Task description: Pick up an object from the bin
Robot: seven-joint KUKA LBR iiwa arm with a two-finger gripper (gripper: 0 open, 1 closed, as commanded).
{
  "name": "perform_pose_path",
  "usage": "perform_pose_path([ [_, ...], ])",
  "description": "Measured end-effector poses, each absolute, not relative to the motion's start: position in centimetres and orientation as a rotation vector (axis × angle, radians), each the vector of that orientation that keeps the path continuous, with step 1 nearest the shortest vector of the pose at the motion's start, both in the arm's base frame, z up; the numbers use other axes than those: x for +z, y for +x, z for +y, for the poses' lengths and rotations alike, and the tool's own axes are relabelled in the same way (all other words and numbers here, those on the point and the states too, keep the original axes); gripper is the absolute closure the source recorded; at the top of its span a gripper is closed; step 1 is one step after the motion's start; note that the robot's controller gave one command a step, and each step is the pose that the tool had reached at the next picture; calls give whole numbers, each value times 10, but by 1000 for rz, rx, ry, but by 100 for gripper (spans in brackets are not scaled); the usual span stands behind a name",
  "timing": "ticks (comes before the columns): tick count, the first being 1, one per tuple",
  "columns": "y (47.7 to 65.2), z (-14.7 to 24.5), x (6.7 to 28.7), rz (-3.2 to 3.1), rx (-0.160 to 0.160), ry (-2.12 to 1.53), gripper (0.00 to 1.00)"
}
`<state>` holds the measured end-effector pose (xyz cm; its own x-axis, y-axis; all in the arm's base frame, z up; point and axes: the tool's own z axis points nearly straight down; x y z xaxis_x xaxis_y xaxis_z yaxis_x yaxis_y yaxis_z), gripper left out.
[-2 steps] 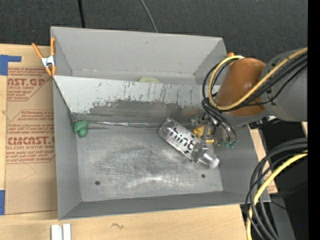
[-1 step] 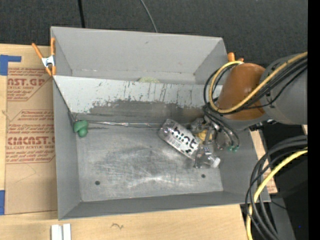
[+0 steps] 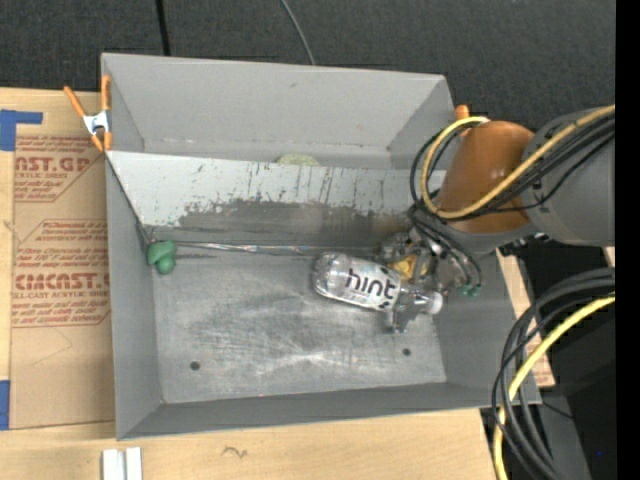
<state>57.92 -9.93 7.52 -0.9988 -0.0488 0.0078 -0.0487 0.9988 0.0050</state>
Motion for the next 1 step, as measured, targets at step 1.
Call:
perform_pose_path([
  [1, 573, -62, 73, -3146, 4, -2, 0],
])
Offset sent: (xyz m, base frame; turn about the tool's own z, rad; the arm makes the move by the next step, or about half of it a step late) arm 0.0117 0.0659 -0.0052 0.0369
